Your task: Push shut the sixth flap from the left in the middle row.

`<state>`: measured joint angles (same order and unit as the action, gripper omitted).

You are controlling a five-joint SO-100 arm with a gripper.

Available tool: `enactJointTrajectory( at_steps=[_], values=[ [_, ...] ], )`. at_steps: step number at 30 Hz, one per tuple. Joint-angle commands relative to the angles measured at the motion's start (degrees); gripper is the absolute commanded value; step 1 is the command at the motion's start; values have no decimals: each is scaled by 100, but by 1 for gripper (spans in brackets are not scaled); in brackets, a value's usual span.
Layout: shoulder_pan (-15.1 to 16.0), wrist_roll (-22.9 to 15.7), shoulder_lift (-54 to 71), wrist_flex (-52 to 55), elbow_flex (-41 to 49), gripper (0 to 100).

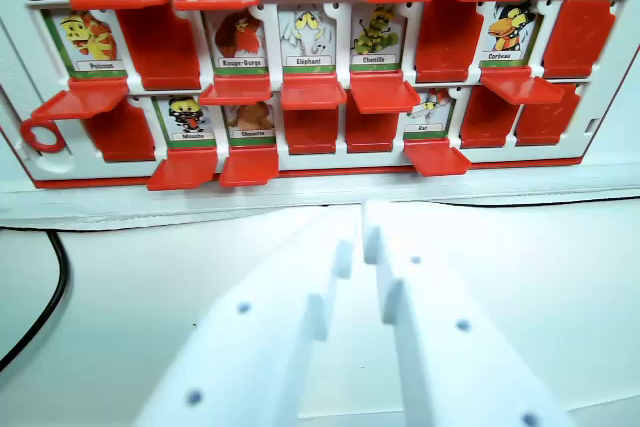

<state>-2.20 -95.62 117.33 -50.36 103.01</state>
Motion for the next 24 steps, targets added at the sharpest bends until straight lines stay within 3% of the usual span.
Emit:
enactJointTrajectory(
  at_steps=[1, 10, 24],
  values=[
    [149, -44, 712, -141, -193, 0],
    [114, -158, 1020, -360, -396, 0],
    [176, -9, 1195, -431, -439, 0]
  ],
)
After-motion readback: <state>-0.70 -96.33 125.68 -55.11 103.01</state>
